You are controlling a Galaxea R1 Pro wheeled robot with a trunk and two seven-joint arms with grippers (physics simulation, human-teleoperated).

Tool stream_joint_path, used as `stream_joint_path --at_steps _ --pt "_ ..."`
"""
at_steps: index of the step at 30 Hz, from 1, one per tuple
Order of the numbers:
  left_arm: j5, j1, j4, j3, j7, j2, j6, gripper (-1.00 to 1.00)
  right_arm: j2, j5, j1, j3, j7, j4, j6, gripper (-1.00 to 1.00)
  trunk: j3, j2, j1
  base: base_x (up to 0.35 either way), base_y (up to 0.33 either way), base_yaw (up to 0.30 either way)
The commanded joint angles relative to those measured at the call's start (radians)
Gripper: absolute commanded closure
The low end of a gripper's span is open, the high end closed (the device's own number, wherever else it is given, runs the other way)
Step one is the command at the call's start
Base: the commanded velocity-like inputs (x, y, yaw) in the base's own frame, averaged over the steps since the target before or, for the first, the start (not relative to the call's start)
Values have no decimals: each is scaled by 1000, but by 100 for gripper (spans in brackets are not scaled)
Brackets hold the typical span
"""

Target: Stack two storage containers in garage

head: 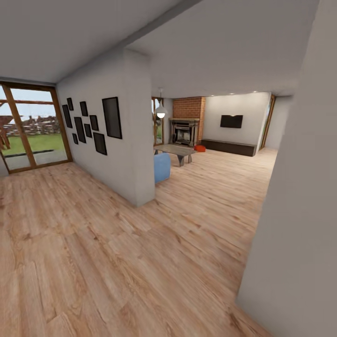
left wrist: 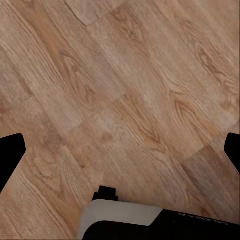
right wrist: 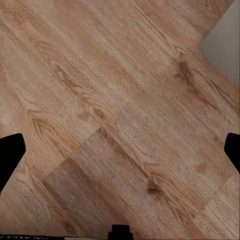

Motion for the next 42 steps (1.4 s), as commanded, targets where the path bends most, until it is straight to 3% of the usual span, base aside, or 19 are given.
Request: stream_joint_path --at_steps 1,8,25,35,42 --pt "1 -1 4 5 -1 0 -7 -100 0 4 -1 3 -3 1 -3 -100 0 0 1 324 0 0" --pt "1 -1 4 5 -1 0 -7 -100 0 4 -1 3 -3 1 -2 -100 0 0 1 324 31 -39" --pt "1 -1 4 5 -1 1 -7 -100 0 4 -1 3 5 1 -2 -100 0 0 1 322 124 -249" --pt "1 -1 4 5 -1 1 -7 -100 0 4 0 3 5 1 -2 -100 0 0 1 315 170 -28" --pt "1 -1 4 5 -1 2 -6 -100 0 4 0 3 5 1 -2 -100 0 0 1 314 171 -225"
